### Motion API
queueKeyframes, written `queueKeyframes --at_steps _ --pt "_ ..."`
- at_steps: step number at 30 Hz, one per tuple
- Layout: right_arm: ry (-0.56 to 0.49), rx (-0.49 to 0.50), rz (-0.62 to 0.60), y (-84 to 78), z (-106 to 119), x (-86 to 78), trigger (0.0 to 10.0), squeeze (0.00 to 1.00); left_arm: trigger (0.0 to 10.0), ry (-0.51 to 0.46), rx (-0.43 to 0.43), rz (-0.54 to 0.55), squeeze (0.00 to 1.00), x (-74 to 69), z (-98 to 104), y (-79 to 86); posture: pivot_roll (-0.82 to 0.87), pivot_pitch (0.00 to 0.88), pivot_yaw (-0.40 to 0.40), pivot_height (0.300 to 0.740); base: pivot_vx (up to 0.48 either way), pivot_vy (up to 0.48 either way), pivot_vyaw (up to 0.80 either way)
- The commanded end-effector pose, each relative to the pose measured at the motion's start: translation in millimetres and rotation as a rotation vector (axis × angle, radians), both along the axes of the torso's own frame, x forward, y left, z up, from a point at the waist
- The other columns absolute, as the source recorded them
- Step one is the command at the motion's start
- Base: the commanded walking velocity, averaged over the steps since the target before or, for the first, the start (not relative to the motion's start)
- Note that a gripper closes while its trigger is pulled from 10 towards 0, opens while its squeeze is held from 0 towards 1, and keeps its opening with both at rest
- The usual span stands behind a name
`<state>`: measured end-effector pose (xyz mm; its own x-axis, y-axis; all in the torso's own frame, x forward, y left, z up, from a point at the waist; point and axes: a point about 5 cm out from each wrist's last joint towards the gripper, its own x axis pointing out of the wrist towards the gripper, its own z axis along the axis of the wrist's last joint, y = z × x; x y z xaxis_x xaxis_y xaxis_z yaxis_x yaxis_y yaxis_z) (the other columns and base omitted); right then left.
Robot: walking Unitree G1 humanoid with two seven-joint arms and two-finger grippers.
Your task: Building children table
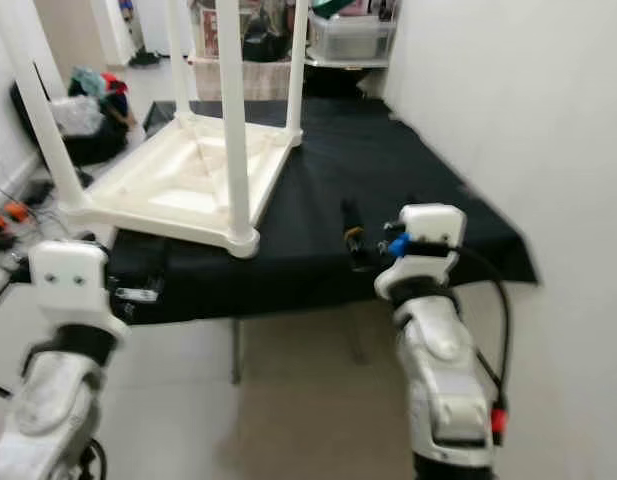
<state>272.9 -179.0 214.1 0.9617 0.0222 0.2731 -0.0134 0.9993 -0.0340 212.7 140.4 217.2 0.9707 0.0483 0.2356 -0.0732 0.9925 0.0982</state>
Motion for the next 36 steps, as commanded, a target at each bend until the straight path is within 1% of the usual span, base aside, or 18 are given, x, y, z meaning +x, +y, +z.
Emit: queueKeyframes --at_steps 1,8,13,16,17,18,19,21,22,24,25,30,31,32,33,34,35,36 --pt "0.014 0.019 0.010 5.6 0 1.8 10.0 0.00 10.0 0.020 0.016 0.026 0.00 -0.8 -4 3.6 0.04 0.071 -0.050 0.740 0.472 0.000 0.00" --pt "-0.002 0.035 -0.013 7.0 6 3.6 10.0 0.00 10.0 0.017 0.023 0.020 0.00 -1.0 -4 3.2 0.04 0.066 -0.051 0.740 0.477 0.000 0.00" --pt "-0.013 0.049 -0.048 3.8 10 5.2 10.0 0.00 10.0 0.018 0.026 0.020 0.00 -1.1 -5 3.8 0.04 0.060 -0.047 0.740 0.472 0.000 0.00" --pt "-0.022 0.053 -0.092 -0.5 12 5.5 10.0 0.00 10.0 0.021 0.030 0.017 0.00 -0.5 -5 3.8 0.04 0.058 -0.048 0.740 0.472 0.000 0.00" --pt "-0.024 -0.025 -0.246 -17.3 15 6.0 10.0 0.00 10.0 0.039 0.036 0.004 0.00 1.5 -7 3.0 0.04 0.055 -0.043 0.740 0.000 0.000 0.00" --pt "-0.025 -0.039 -0.290 -22.6 16 6.0 10.0 0.00 10.0 0.035 0.035 0.007 0.00 1.6 -7 3.2 0.04 0.055 -0.043 0.740 0.000 0.000 0.00" --pt "-0.011 -0.087 -0.370 -31.8 16 6.2 10.0 0.00 10.0 0.044 0.022 0.006 0.00 1.9 -8 3.2 0.04 0.052 -0.043 0.740 0.000 0.000 0.00" --pt "0.006 -0.137 -0.445 -40.3 16 6.1 10.0 0.00 10.0 0.056 0.005 0.004 0.00 2.0 -9 3.2 0.04 0.052 -0.043 0.740 0.000 0.000 0.00" --pt "0.010 -0.143 -0.492 -47.6 17 5.6 10.0 0.00 10.0 0.057 0.006 -0.004 0.00 2.1 -9 1.9 0.04 0.050 -0.041 0.740 0.000 0.000 0.00" --pt "0.005 -0.103 -0.540 -57.2 19 5.1 10.0 0.00 10.0 0.053 0.006 -0.012 0.00 1.9 -9 0.3 0.04 0.048 -0.042 0.740 0.000 0.000 0.00" --pt "0.013 -0.119 -0.568 -61.1 19 5.1 10.0 0.00 10.0 0.051 0.007 -0.018 0.00 1.9 -9 -0.8 0.04 0.048 -0.042 0.740 0.000 0.000 0.00" --pt "0.028 -0.134 -0.613 -66.9 19 5.4 10.0 0.00 10.0 0.049 0.010 -0.022 0.00 1.9 -8 -2.1 0.04 0.048 -0.040 0.740 0.000 0.000 0.00" --pt "0.039 -0.088 -0.590 -67.5 18 8.7 10.0 0.00 10.0 0.051 0.006 -0.027 0.00 1.8 -8 -2.8 0.04 0.049 -0.041 0.740 0.000 0.000 0.00" --pt "0.042 -0.005 -0.508 -64.3 16 14.1 10.0 0.00 10.0 0.051 0.006 -0.026 0.00 1.7 -8 -2.9 0.04 0.050 -0.039 0.740 0.000 0.000 0.00" --pt "0.042 -0.005 -0.508 -64.3 16 14.1 10.0 0.00 10.0 0.051 0.006 -0.026 0.00 1.7 -8 -2.9 0.04 0.050 -0.039 0.740 0.000 0.000 0.00" --pt "0.037 0.119 -0.397 -60.0 16 20.1 10.0 0.00 10.0 0.052 0.001 -0.027 0.00 1.6 -8 -3.0 0.04 0.050 -0.039 0.740 0.000 0.000 0.00" --pt "0.037 0.119 -0.397 -60.0 16 20.1 10.0 0.00 10.0 0.052 0.001 -0.027 0.00 1.6 -8 -3.0 0.04 0.050 -0.039 0.740 0.000 0.000 0.00" --pt "0.022 0.215 -0.327 -59.6 18 23.8 10.0 0.00 10.0 0.050 0.007 -0.027 0.00 1.5 -8 -2.8 0.04 0.050 -0.039 0.740 0.000 0.000 0.00"
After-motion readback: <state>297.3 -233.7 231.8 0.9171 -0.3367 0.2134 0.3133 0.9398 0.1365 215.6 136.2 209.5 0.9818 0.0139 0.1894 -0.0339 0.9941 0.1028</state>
